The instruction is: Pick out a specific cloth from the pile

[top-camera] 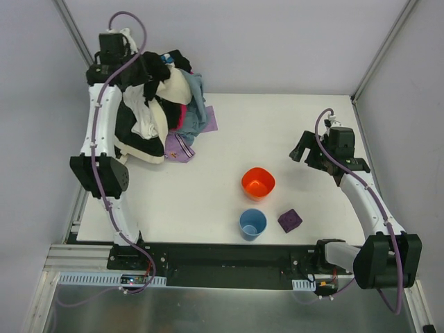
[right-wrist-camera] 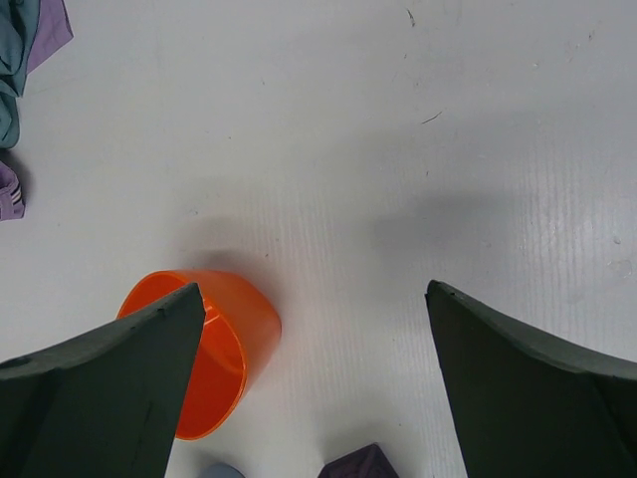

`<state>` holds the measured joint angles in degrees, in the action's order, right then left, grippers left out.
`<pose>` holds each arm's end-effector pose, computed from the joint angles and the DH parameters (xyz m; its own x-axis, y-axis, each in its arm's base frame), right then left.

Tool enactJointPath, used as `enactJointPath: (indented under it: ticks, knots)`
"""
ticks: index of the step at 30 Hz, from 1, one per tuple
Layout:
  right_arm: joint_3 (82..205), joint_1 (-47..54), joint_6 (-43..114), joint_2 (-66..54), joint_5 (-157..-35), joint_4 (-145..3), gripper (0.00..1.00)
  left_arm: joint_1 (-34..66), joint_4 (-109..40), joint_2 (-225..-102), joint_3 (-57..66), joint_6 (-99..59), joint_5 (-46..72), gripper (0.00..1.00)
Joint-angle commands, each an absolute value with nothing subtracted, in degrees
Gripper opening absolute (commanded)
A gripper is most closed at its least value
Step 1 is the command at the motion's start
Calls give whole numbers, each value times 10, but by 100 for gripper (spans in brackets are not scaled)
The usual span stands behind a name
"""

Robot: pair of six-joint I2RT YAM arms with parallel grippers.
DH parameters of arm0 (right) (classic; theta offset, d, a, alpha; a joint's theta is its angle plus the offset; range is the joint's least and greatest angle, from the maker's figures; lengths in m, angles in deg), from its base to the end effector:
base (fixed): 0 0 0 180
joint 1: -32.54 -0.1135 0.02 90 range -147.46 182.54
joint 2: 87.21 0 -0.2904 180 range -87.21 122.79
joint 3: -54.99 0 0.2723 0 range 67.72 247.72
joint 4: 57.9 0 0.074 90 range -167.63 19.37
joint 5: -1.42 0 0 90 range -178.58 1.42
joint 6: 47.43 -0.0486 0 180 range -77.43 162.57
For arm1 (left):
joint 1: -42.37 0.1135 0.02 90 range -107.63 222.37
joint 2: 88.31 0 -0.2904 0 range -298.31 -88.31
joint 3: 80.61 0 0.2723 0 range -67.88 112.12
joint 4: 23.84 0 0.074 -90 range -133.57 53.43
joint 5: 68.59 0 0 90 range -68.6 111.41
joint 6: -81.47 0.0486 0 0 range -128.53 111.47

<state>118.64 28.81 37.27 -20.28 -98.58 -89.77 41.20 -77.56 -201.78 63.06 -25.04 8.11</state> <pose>0.2766 0.0265 0.2949 -0.5910 0.0526 -0.8049 -0.1518 0.9728 0.1751 0.4819 -0.0210 0.4684 -0.4481 -0.2675 -0.8530 0.1079 0.9310 -0.3486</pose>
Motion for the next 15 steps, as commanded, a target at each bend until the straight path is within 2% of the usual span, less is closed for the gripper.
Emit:
enactJointPath:
  ticks: [1,6,15]
  knots:
    - [1198,291,372,-212,-1001,-895,96,498,-747,-1934,570,-272,170,0]
    - [1191,290,366,-209,-1010,-886,96,544,-754,-1918,460,-288,210,0]
    - [1190,290,369,-209,-1012,-887,96,560,-757,-1950,315,-289,227,0]
